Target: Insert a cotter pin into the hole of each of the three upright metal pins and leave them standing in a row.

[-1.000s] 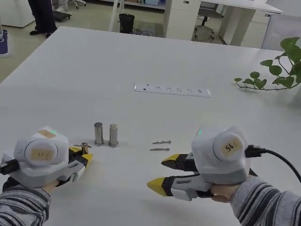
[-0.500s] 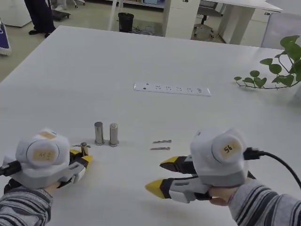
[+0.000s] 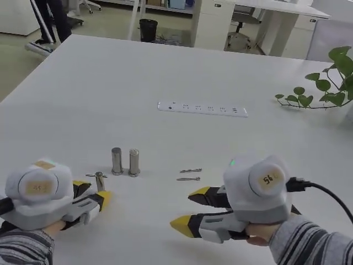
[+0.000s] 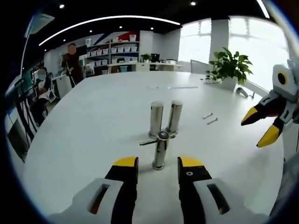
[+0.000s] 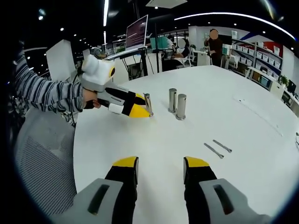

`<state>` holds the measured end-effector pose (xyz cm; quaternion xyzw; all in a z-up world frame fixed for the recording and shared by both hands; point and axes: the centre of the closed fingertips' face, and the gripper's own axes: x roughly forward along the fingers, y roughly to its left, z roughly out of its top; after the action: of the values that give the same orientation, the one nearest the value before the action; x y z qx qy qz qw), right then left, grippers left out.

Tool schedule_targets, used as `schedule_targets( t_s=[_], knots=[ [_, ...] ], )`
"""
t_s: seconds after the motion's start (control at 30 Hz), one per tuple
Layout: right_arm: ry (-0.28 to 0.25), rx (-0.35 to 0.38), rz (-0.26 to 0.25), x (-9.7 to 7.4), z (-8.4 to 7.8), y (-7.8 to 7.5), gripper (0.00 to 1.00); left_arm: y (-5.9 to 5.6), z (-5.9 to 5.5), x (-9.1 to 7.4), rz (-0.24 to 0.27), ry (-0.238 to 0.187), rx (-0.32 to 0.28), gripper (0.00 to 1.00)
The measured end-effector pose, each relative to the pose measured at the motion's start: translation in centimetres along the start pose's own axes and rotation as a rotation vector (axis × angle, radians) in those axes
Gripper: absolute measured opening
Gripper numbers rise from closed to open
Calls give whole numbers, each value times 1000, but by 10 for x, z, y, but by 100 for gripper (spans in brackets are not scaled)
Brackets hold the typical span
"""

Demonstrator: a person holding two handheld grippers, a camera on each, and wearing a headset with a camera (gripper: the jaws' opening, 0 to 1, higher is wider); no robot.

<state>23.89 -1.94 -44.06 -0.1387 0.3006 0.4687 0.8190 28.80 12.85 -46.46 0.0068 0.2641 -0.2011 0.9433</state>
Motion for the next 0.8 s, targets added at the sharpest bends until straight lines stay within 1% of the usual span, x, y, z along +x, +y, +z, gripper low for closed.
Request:
schedule_targets(
  t_s=[0.03, 0.13, 0.3, 0.37, 0.47, 0.53, 0.6, 0.7, 0.8],
  knots=[
    [-8, 6, -1, 1, 2, -1, 35, -2, 2, -2, -3, -13, 2, 36],
    [-52, 11, -12, 2, 16, -4, 34, -6, 2, -9, 0, -12, 17, 43],
    [-100, -2, -34, 9, 38, -14, 34, -10, 11, -19, -8, -55, 42, 53],
    [-113, -3, -37, 14, 45, -17, 34, -11, 13, -23, -12, -59, 46, 57],
    [-123, 2, -43, 22, 55, -22, 34, -15, 15, -28, -25, -58, 49, 63],
    [-133, 14, -49, 29, 61, -25, 34, -15, 14, -32, -22, -50, 70, 67],
    [-146, 23, -58, 36, 68, -27, 34, -14, 15, -37, -23, -59, 75, 69],
    [-154, 32, -67, 45, 74, -30, 33, -16, 17, -42, -28, -73, 67, 72],
    [-156, 42, -103, 58, 81, -38, 34, -22, 18, -49, -38, -82, 63, 76]
  ],
)
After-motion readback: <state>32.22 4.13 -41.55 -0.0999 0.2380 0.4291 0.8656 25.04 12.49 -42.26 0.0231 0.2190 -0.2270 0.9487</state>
